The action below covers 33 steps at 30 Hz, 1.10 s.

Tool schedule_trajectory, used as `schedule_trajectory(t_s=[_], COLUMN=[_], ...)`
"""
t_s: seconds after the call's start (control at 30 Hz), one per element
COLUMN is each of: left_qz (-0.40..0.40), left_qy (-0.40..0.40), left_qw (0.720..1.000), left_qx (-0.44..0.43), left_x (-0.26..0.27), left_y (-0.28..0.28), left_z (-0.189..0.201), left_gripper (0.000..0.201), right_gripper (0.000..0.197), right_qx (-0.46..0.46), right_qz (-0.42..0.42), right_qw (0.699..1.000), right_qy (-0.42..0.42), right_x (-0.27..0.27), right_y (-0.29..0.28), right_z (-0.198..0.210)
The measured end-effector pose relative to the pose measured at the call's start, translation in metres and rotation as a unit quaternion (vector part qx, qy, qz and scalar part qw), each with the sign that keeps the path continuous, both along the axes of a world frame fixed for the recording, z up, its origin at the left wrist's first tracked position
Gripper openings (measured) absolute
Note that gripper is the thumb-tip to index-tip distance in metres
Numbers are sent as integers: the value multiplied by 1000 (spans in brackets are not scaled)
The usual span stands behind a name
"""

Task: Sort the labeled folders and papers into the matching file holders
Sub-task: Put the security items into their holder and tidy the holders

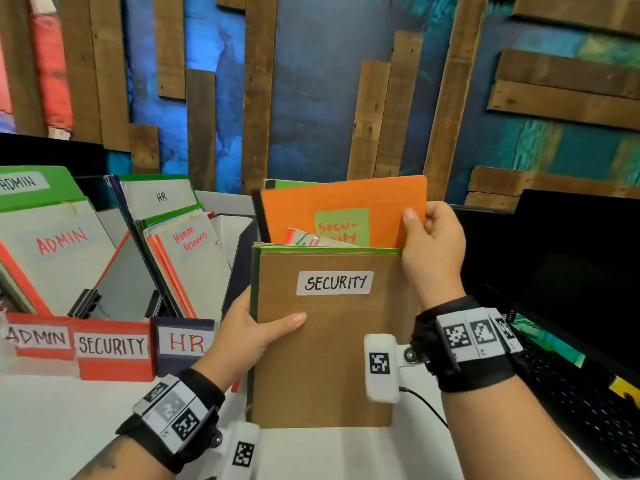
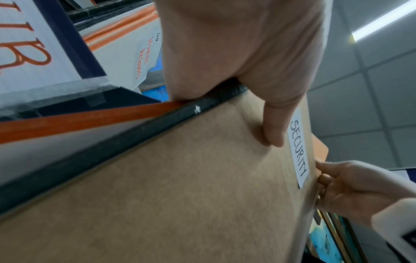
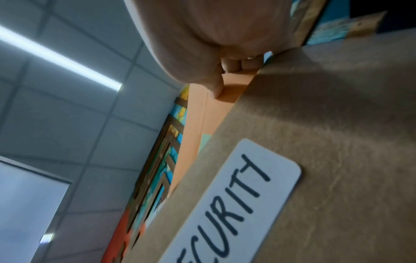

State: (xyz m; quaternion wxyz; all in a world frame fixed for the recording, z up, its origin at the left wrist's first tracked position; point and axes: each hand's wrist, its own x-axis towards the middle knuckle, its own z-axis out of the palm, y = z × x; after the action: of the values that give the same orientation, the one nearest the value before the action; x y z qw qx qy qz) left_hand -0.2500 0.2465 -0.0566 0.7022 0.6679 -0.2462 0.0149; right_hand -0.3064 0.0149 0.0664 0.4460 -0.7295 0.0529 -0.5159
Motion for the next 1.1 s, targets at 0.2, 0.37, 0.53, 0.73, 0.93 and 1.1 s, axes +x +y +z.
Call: schedule_trajectory(t_s=[0.2, 0.37, 0.53, 0.73, 0.93, 1.1], left_qz=[-3, -1, -5, -17, -20, -14], left_qy=[-1, 4, -4, 4, -3, -4], left_qw=[1000, 1000, 1000, 1000, 1000, 1000], left_qx=[0, 7, 1, 8, -8, -1], left_x=[2, 2, 0, 4, 7, 6], left_y=[-1, -2, -3, -2, -4, -3], left_z=[-1, -3, -2, -5, -7, -8], left_gripper=[57, 57, 57, 71, 69, 67], right_gripper=[40, 14, 30, 26, 19, 16], right_qx=[-63, -265, -303, -210, -120, -129], right_qz=[-40, -28, 83, 98, 63, 53], right_qw=[992, 963, 934, 967, 991, 986], right_qy=[107, -35, 168, 105, -11, -88], right_x=[-2, -3, 6, 15, 19, 16], right_y=[8, 50, 84, 70, 38, 27], right_z=[-1, 0, -7, -1, 12, 21])
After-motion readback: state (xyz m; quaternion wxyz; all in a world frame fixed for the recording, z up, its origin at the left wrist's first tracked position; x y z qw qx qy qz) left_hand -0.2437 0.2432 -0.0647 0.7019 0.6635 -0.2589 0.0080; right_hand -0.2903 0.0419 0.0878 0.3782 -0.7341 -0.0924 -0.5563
